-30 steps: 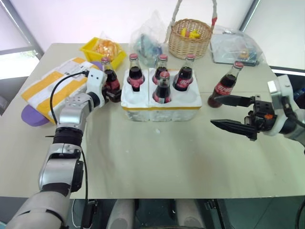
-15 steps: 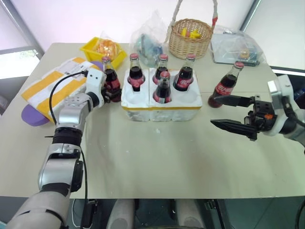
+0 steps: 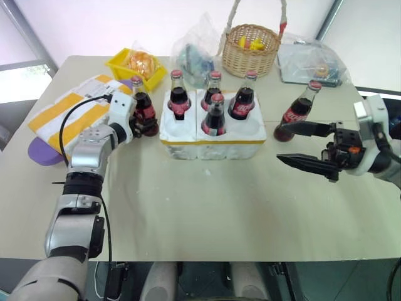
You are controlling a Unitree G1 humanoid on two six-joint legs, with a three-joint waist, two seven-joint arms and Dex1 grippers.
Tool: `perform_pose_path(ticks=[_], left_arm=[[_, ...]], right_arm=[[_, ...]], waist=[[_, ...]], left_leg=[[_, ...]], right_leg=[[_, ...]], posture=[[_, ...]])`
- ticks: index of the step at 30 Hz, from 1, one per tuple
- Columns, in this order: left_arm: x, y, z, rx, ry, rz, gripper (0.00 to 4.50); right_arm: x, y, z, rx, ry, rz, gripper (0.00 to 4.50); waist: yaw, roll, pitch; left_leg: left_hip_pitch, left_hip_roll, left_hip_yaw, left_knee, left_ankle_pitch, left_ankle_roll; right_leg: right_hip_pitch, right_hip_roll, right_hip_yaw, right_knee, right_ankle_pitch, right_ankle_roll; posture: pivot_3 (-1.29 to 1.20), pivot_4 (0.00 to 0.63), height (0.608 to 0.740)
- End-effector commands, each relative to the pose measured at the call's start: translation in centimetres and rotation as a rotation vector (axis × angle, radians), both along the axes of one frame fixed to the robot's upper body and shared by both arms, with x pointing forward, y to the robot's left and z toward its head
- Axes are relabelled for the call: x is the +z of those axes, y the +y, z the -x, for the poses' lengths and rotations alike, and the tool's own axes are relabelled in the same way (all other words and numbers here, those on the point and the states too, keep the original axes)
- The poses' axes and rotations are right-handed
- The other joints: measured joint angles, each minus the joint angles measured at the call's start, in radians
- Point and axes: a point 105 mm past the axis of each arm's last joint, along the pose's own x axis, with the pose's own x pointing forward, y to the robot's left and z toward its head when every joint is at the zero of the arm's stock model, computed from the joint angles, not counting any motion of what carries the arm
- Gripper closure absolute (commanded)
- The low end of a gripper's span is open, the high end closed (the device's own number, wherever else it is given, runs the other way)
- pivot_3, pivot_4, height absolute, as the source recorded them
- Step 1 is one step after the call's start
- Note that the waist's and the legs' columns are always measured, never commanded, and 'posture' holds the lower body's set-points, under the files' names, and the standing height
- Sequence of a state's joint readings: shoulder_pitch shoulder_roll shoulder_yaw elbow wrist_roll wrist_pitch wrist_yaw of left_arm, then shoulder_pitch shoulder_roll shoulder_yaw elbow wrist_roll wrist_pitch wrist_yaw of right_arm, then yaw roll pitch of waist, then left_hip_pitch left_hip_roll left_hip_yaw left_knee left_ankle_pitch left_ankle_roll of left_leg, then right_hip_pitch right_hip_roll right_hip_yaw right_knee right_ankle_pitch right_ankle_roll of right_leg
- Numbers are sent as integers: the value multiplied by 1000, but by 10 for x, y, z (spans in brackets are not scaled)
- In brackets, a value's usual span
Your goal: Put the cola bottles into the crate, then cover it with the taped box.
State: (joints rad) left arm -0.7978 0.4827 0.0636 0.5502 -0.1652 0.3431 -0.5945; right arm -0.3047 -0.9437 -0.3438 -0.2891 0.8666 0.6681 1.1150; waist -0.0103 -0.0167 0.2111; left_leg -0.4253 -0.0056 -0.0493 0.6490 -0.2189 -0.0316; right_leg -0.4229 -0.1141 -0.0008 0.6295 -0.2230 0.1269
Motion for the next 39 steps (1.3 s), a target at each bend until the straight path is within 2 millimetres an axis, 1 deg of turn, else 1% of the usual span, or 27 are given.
perform_pose_path(ticks=[1,5,7,8,9,13,15,18,20,24,29,34,36,39], left_arm=[[42,2,0,5,-131,37,1730],[57,10,3,18,-152,66,1730],[74,13,12,-11,-178,78,1730],[85,12,19,-36,-192,84,1730],[104,11,31,-88,-216,99,1730],[151,-2,69,-262,-220,164,1730],[162,-8,82,-325,-206,180,1730],[173,-25,103,-463,-170,170,1730],[174,-32,108,-497,-151,163,1730],[162,-49,106,-543,-117,141,1730],[133,-65,91,-561,-54,114,1730],[104,-70,85,-581,-16,-6,1730],[98,-70,83,-581,-16,-39,1730],[95,-68,79,-574,-31,-82,1730]], right_arm=[[9,1,2,4,-46,4,0],[8,1,2,4,-42,5,0],[9,1,2,5,-40,6,0],[9,1,2,6,-39,7,0],[9,1,1,6,-37,7,0],[8,0,0,5,-32,8,0],[8,0,-1,5,-30,8,0],[7,1,-2,7,-29,6,0],[7,1,-2,7,-29,5,0],[8,2,-3,5,-35,1,0],[6,1,1,-13,-37,-5,0],[5,-1,5,-35,-37,-7,0],[4,-3,6,-43,-36,-7,0],[3,-4,8,-53,-34,-9,0]], waist=[[0,0,0],[-1,0,0],[-1,0,0],[-1,-1,0],[-3,-2,1],[-4,-5,3],[-1,-5,3],[0,-5,3],[-1,-5,3],[-2,-5,3],[-2,-5,3],[-3,-5,3],[-1,-5,3],[0,-5,3]], left_leg=[[0,0,0,0,0,0],[0,0,0,0,0,0],[0,0,0,0,0,0],[0,0,0,0,0,0],[0,0,0,0,0,0],[-2,0,0,-1,0,0],[-2,0,0,-1,0,0],[-1,0,0,0,0,0],[-1,0,0,0,0,0],[-1,0,0,0,0,0],[-1,0,0,0,0,0],[-1,0,0,-1,0,0],[-1,0,0,-1,0,0],[-1,0,0,-1,0,0]], right_leg=[[0,0,0,0,0,0],[0,0,0,0,0,0],[0,0,0,0,0,0],[0,0,0,0,0,0],[0,0,0,0,0,0],[-3,0,0,0,0,0],[-3,0,0,0,0,0],[-1,0,0,0,0,0],[-1,0,0,0,0,0],[-1,0,0,0,0,0],[-1,0,0,0,0,0],[-1,0,0,0,0,0],[-2,0,0,0,0,0],[-2,0,0,0,0,0]], posture=[[0,150,737],[0,150,737],[0,150,737],[0,150,737],[0,150,737],[0,150,737],[0,150,737],[0,150,737],[0,150,737],[0,150,737],[0,150,737],[0,150,737],[0,150,737],[0,150,737]])
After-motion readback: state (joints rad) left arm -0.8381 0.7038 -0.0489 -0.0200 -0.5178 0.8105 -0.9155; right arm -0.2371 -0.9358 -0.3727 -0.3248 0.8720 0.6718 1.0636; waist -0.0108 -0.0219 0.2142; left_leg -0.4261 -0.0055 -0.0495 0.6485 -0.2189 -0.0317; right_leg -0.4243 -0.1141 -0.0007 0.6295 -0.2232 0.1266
